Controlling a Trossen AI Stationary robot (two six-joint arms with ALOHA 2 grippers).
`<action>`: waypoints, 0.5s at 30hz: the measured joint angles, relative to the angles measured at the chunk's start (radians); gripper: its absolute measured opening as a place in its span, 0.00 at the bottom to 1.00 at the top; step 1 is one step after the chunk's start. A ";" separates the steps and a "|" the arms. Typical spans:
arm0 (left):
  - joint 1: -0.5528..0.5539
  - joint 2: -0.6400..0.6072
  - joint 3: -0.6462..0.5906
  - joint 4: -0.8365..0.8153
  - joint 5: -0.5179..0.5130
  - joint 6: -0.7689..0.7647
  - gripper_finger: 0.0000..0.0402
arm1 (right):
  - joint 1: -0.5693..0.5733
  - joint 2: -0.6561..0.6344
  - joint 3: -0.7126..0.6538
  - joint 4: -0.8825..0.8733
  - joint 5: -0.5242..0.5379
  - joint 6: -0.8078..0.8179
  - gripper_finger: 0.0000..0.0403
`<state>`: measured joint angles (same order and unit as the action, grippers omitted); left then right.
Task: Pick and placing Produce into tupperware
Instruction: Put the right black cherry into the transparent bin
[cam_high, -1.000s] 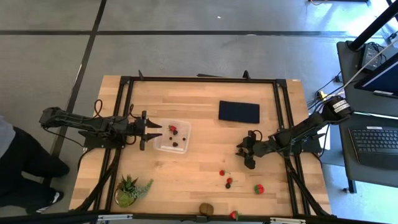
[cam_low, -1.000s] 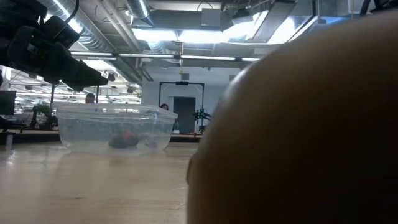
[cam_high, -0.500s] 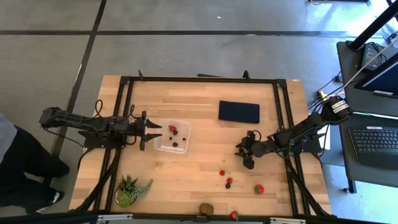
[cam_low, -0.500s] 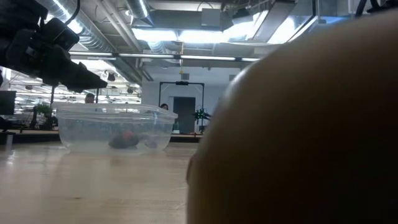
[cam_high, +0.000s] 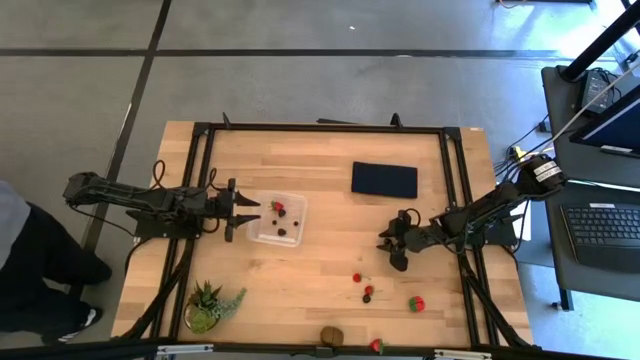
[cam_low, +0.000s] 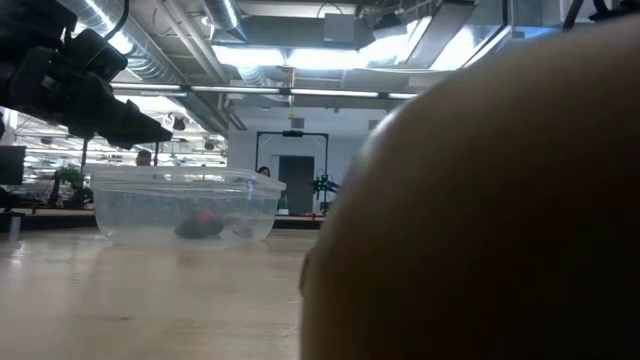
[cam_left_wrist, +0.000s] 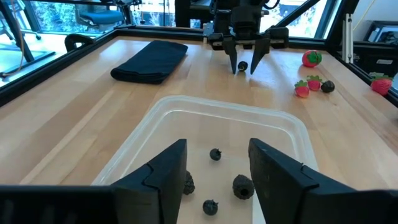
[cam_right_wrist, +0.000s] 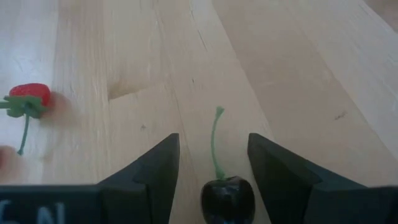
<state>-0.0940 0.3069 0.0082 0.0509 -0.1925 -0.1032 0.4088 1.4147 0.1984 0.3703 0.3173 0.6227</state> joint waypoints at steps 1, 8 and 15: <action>0.000 0.000 0.000 0.000 0.000 0.000 0.42 | 0.000 0.000 -0.001 0.006 0.001 -0.001 0.49; 0.000 0.000 0.000 0.000 0.000 0.000 0.42 | 0.001 -0.002 -0.004 0.017 0.005 0.000 0.49; 0.000 0.000 0.000 0.001 0.000 0.000 0.40 | 0.001 -0.003 -0.004 0.017 0.003 0.007 0.49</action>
<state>-0.0940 0.3071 0.0080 0.0517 -0.1925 -0.1028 0.4095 1.4120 0.1947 0.3874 0.3206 0.6297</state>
